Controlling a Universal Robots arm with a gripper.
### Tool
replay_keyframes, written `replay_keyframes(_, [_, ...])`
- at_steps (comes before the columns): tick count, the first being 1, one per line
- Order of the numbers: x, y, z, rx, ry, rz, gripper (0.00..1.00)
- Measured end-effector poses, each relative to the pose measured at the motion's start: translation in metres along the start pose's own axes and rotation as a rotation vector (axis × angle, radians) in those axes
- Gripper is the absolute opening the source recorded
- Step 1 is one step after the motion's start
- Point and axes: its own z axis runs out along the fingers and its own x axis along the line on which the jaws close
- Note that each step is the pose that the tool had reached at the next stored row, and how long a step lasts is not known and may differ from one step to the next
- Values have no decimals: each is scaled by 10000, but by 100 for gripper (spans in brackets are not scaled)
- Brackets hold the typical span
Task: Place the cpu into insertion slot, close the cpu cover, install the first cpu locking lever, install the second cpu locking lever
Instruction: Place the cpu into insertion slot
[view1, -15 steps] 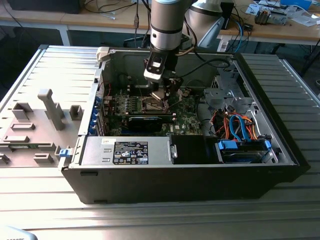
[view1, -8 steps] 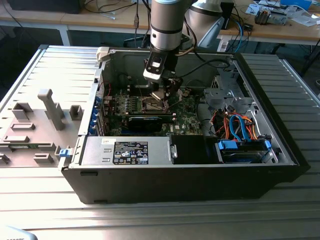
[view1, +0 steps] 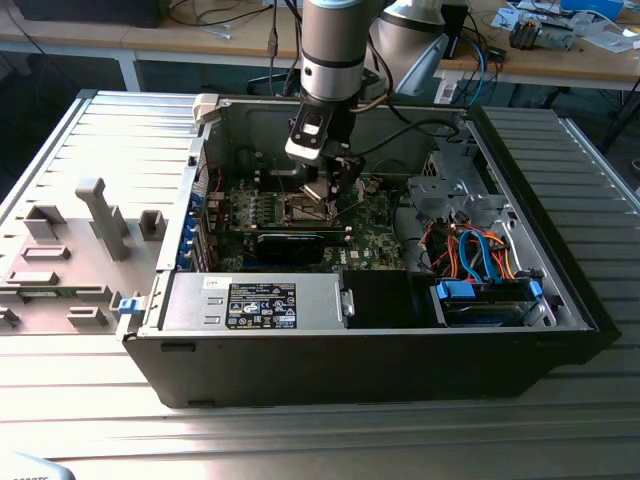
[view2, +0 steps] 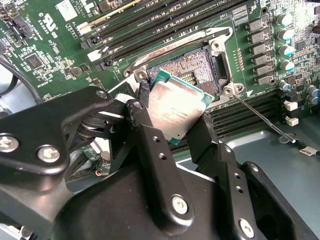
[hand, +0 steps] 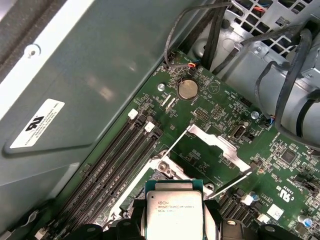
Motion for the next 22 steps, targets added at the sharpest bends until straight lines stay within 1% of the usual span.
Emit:
replay_keyframes(16, [0, 0, 7, -6, -9, 317, 54])
replay_keyframes(22, [0, 0, 11, -9, -15, 507, 54])
